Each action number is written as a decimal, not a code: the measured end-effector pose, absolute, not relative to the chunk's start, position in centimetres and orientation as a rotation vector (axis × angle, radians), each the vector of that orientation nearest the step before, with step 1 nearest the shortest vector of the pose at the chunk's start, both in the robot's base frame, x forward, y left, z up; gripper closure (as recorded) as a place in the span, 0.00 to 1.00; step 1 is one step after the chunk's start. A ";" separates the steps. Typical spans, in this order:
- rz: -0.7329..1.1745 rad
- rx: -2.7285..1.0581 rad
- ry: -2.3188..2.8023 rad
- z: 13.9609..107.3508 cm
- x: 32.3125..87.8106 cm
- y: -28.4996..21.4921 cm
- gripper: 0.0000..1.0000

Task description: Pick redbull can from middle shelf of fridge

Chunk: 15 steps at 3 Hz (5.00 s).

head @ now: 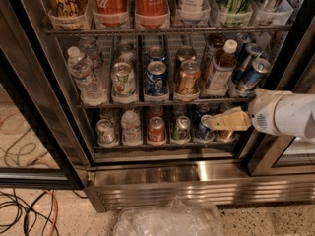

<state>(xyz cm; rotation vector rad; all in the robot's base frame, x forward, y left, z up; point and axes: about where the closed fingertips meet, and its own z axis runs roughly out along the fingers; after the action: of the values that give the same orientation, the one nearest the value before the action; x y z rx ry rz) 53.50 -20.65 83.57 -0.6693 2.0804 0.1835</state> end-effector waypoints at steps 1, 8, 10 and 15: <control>0.152 -0.644 2.051 84.4 54.3 -21.1 0.00; 0.059 -0.321 1.585 88.1 56.5 -20.9 0.00; 0.082 -0.216 1.583 86.3 57.0 -20.6 0.05; 0.109 0.026 1.396 85.5 60.4 -23.0 0.11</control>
Offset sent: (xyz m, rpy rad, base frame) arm 0.0080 -0.0043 0.0082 -0.0027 -0.0394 -0.0247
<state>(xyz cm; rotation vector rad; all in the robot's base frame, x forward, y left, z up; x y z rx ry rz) 60.36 -23.05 85.53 0.0260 1.3958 0.1091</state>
